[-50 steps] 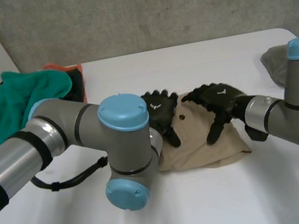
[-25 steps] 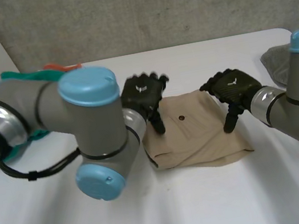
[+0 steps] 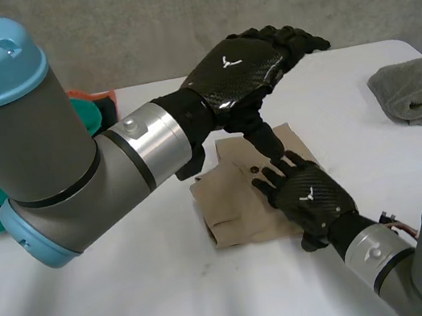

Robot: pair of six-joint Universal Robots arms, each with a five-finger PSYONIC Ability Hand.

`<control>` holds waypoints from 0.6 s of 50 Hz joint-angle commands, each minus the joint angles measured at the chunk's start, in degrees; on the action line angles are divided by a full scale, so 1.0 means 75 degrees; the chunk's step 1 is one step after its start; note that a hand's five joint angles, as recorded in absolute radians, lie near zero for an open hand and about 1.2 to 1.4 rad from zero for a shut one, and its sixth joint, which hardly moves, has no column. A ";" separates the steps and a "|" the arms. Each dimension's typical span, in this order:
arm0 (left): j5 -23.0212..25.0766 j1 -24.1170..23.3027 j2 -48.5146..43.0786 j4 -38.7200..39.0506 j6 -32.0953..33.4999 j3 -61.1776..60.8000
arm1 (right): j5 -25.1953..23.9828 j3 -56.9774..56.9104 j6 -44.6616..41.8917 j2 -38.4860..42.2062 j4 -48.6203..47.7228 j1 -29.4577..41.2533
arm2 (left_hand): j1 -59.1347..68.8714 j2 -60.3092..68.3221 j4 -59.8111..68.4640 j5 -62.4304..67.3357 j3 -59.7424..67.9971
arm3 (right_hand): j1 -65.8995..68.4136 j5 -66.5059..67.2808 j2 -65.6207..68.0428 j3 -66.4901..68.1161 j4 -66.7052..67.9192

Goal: Fold the laundry.

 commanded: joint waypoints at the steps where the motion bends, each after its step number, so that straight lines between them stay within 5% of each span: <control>1: -0.0061 -0.0069 -0.0069 0.0012 -0.0024 0.0011 | 0.0009 -0.0104 -0.0029 0.0876 -0.0858 0.0028 | 0.0165 -0.0105 -0.0086 -0.0236 -0.0131 | -0.0260 -0.0339 -0.0205 -0.0242 -0.0238; 30: -0.0155 -0.0023 -0.0186 0.0047 -0.0012 -0.0071 | 0.0654 -0.1733 -0.0615 0.2283 -0.1515 -0.0019 | 0.0143 -0.0127 -0.0109 -0.0258 -0.0153 | -0.0027 -0.0106 0.0028 -0.0009 -0.0005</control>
